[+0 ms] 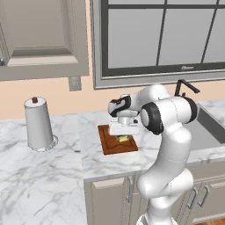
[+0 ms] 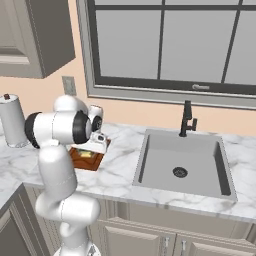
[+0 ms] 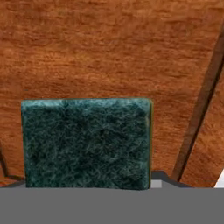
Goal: Pick up the sponge from the counter and clean the cutting board by briefly scrubbing or pressing down on the cutting board. Once finished, release the sponge.
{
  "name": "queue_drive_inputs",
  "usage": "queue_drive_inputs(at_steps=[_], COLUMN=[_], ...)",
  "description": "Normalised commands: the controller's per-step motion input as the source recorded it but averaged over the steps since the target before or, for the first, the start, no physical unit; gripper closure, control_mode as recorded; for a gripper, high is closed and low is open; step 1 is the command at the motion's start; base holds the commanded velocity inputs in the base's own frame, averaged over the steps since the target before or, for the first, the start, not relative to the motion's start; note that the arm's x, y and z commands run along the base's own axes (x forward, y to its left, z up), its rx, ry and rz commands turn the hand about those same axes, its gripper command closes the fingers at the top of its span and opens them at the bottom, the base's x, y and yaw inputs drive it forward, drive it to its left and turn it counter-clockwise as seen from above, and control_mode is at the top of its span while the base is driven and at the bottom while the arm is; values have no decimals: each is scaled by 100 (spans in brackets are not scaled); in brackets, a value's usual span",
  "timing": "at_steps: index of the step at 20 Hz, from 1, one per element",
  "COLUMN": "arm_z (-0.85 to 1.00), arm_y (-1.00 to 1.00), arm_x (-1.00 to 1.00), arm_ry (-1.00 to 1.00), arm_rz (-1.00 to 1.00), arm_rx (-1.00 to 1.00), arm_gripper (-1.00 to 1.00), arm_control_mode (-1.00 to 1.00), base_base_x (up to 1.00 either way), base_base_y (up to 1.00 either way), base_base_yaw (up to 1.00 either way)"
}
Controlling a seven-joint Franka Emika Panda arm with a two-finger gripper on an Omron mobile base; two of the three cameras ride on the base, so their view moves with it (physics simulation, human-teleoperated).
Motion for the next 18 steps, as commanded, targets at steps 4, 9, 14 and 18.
queue_drive_inputs(at_steps=[4, 9, 14, 18], arm_z=[-39, -44, -43, -43], arm_y=[16, 19, 14, 13], arm_x=[-100, -100, -100, -100], arm_ry=[12, 15, 16, 18], arm_rz=[0, 0, 0, 0], arm_rx=[0, 0, 0, 0], arm_gripper=[100, 100, 100, 100], arm_control_mode=[-100, -100, -100, -100], base_base_x=[0, 0, 0, 0], base_base_y=[0, 0, 0, 0], base_base_yaw=[0, 0, 0, 0])
